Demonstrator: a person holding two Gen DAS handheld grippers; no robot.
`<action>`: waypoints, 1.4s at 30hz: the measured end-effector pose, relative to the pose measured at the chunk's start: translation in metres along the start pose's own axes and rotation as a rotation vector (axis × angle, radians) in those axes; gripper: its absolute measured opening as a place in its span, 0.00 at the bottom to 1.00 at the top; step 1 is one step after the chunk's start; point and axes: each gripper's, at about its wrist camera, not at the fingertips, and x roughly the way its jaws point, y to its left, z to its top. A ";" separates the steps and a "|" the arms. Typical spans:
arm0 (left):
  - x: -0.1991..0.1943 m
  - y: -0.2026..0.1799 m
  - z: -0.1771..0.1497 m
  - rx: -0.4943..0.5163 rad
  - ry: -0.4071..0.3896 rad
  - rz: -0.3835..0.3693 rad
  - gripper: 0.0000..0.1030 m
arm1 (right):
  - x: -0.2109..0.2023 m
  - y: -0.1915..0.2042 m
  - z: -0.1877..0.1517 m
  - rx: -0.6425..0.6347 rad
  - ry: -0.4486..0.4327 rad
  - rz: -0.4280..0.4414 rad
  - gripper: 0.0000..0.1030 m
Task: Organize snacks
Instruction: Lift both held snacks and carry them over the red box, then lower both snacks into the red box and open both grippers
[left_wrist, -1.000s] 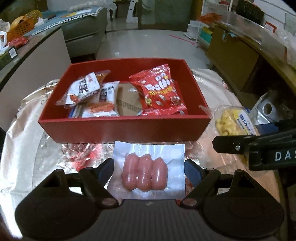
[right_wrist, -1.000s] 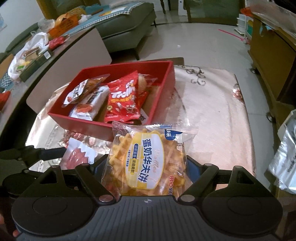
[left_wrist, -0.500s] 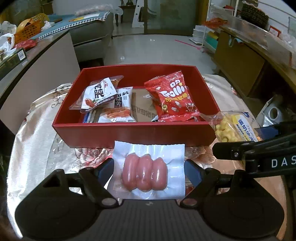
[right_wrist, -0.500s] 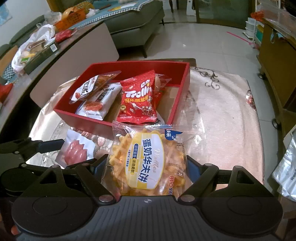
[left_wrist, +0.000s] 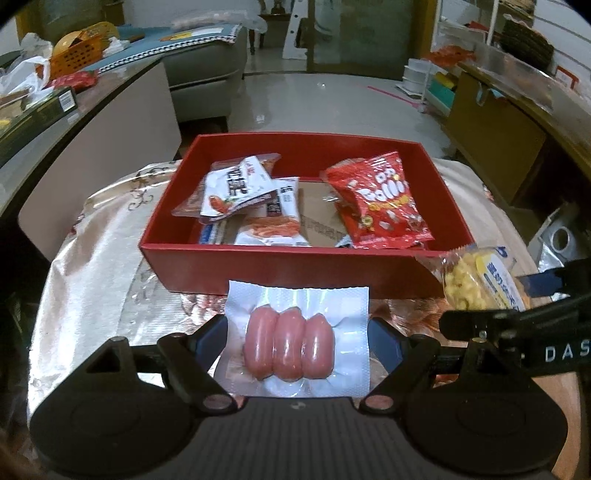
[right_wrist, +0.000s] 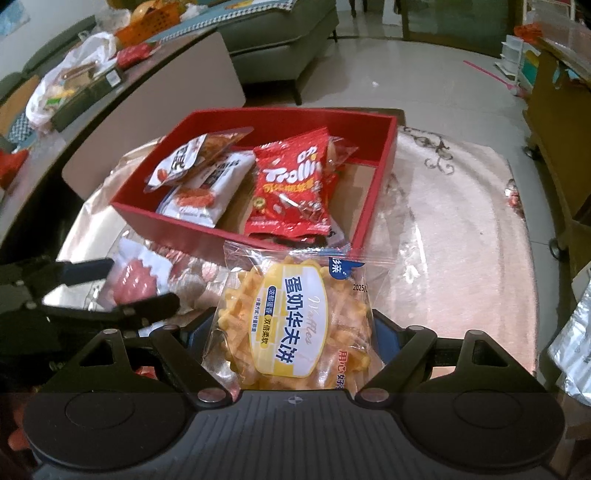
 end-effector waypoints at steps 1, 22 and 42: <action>0.000 0.002 0.000 -0.003 0.000 0.002 0.74 | 0.001 0.002 0.000 -0.004 0.003 0.002 0.85; -0.002 0.019 0.025 -0.038 -0.056 0.021 0.74 | -0.007 0.024 0.021 -0.008 -0.073 0.081 0.84; 0.078 0.002 0.099 -0.025 -0.025 0.033 0.76 | 0.032 -0.023 0.092 0.193 -0.177 0.093 0.81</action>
